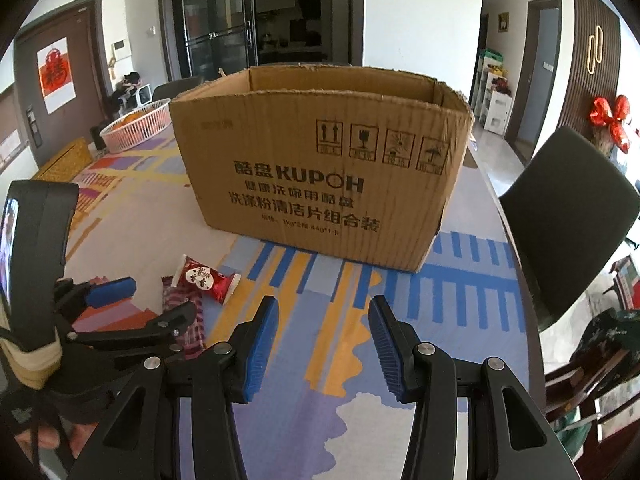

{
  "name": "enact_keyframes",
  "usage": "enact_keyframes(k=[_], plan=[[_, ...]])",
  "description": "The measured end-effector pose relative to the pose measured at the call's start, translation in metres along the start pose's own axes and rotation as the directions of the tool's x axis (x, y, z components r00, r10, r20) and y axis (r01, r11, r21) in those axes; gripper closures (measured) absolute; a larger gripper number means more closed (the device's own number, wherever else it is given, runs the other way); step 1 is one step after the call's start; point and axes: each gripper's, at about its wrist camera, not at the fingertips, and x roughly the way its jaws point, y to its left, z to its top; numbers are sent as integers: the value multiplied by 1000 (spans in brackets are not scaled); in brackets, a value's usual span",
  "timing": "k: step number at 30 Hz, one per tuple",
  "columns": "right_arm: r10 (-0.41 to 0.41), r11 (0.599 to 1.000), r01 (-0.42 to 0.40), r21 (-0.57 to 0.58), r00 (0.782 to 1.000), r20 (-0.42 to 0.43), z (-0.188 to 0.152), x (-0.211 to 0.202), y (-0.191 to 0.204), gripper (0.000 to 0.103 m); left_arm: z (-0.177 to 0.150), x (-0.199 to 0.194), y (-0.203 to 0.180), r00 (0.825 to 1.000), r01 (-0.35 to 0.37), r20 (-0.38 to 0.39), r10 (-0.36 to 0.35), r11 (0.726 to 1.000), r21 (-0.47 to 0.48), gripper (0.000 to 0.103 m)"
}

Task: Organize snacks
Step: 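Move both tools back down to the striped bar and red-white candy, then grasp the striped brown bar with the left tool while the right tool grasps the red-white candy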

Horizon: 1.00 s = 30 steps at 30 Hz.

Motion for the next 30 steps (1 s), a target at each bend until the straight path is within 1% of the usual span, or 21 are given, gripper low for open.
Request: enact_keyframes(k=[4, 5, 6, 8, 10, 11, 12, 14, 20, 25, 30], plan=[[5, 1000, -5, 7, 1000, -12, -1, 5, -1, 55, -4, 8, -2, 1000, -6, -9, 6, 1000, -31, 35], [4, 1000, -4, 8, 1000, -13, -1, 5, -1, 55, -5, 11, -2, 1000, 2, -22, -3, 999, -41, 40], [3, 1000, -3, 8, 1000, -14, -1, 6, -1, 55, -5, 13, -2, 999, 12, -30, -13, 999, -48, 42], [5, 1000, -5, 5, 1000, -21, -2, 8, 0, 55, -6, 12, 0, 1000, 18, -13, -19, 998, -56, 53], [12, 1000, -12, 1, 1000, -27, -2, 11, 2, 55, -6, 12, 2, 1000, 25, -10, -25, 998, -51, 58], [15, 1000, -15, -2, 999, -29, -2, 11, 4, 55, -6, 11, 4, 999, 33, -10, -34, 998, -54, 62], [17, 1000, -17, -5, 999, -30, -3, 12, 5, 55, -6, 11, 7, 999, 39, -11, -40, 998, -53, 63], [25, 1000, -26, -14, 999, -36, -3, 14, 10, 55, -5, 10, 12, 998, 67, -17, -68, 996, -55, 65], [78, 996, -81, -37, 995, -68, -2, 26, 24, 55, -6, 7, 26, 993, 115, -26, -116, 992, -61, 68], [97, 994, -100, -36, 991, -90, -1, 33, 37, 55, -11, 3, 47, 992, 123, -27, -126, 989, -78, 68], [123, 990, -130, -49, 986, -115, 0, 43, 54, 55, -12, -5, 67, 991, 130, 7, -130, 988, -87, 68]])
